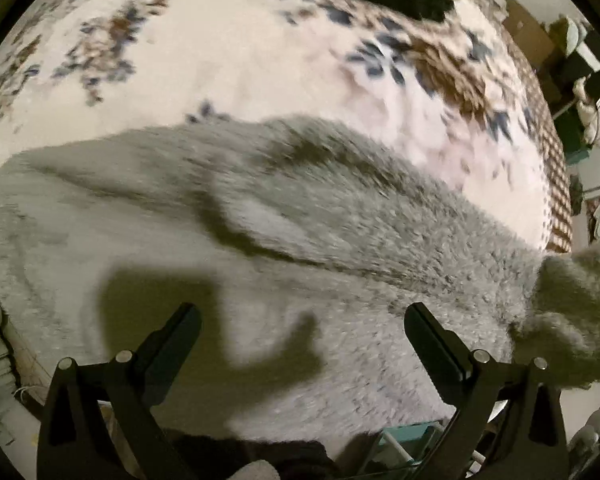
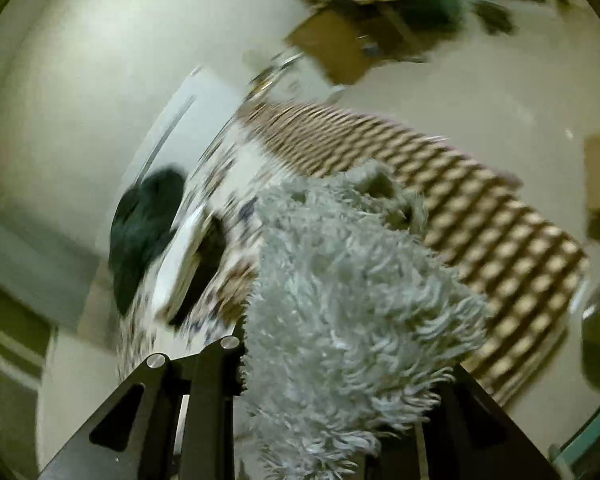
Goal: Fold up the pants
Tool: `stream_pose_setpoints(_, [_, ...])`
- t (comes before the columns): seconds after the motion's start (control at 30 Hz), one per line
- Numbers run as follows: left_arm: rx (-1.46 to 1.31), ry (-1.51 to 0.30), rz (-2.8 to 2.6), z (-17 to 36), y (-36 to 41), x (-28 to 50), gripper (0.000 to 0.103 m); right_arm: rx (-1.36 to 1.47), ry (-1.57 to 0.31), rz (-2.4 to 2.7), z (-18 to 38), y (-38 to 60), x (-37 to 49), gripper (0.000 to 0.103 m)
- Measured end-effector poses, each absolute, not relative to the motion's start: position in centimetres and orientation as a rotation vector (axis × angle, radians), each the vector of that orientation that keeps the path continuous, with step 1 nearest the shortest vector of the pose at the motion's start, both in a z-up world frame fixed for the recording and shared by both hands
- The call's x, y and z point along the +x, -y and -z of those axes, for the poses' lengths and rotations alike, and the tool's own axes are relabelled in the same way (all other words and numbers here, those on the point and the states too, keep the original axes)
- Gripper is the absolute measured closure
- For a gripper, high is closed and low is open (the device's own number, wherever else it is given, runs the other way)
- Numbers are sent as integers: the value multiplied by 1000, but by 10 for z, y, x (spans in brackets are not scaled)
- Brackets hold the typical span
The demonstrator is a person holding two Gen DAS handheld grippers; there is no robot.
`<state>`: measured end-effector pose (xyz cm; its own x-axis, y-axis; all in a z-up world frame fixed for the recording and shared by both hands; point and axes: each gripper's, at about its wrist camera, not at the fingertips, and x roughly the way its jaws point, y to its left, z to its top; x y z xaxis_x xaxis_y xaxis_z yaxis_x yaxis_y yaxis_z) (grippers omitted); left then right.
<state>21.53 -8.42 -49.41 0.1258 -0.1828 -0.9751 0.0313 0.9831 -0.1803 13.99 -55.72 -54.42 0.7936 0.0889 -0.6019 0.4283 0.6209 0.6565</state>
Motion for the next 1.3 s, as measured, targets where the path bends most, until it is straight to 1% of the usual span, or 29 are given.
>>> stream_pose_setpoints(0.13, [-174, -1417, 113, 484, 36, 205, 0, 736, -753, 88, 546, 460, 178, 78])
stream_pose_setpoints(0.27, [-194, -1403, 56, 484, -9, 197, 0, 556, -902, -34, 592, 346, 209, 78])
stream_pose_setpoints(0.4, [-133, -1389, 17, 488, -46, 188, 0, 347, -1042, -113, 644, 250, 217, 78])
stream_pose_setpoints(0.43, [-125, -1389, 14, 489, -49, 188, 0, 295, -1088, -118, 654, 232, 220, 76])
stream_pose_setpoints(0.5, [-106, -1395, 3, 491, -58, 188, 0, 253, -1197, -136, 669, 198, 218, 65])
stream_pose_setpoints(0.53, [-109, -1397, 6, 490, -61, 189, 0, 267, -1235, -156, 674, 194, 221, 48])
stream_pose_setpoints(0.57, [-114, -1396, 14, 489, -60, 191, 0, 320, -1264, -202, 672, 193, 219, 38])
stream_pose_setpoints(0.67, [-130, -1386, 58, 482, -51, 198, 0, 448, -1254, -237, 650, 210, 207, 32])
stream_pose_setpoints(0.8, [-151, -1394, 152, 482, -22, 208, 0, 596, -1230, -124, 621, 267, 193, 29])
stream_pose_setpoints(0.9, [-146, -1426, 197, 494, 4, 215, 0, 609, -1234, 16, 612, 318, 193, 29])
stream_pose_setpoints(1.0, [-176, -1422, 243, 504, 33, 221, 0, 564, -1256, 142, 616, 356, 190, 29])
stream_pose_setpoints(1.13, [-182, -1473, 319, 528, 79, 228, 1, 544, -1315, 264, 642, 392, 193, 29])
stream_pose_setpoints(1.23, [-150, -1497, 366, 543, 110, 232, 11, 550, -1326, 296, 657, 402, 199, 29])
stream_pose_setpoints(1.3, [-111, -1488, 386, 549, 125, 232, 26, 562, -1332, 316, 663, 406, 198, 29])
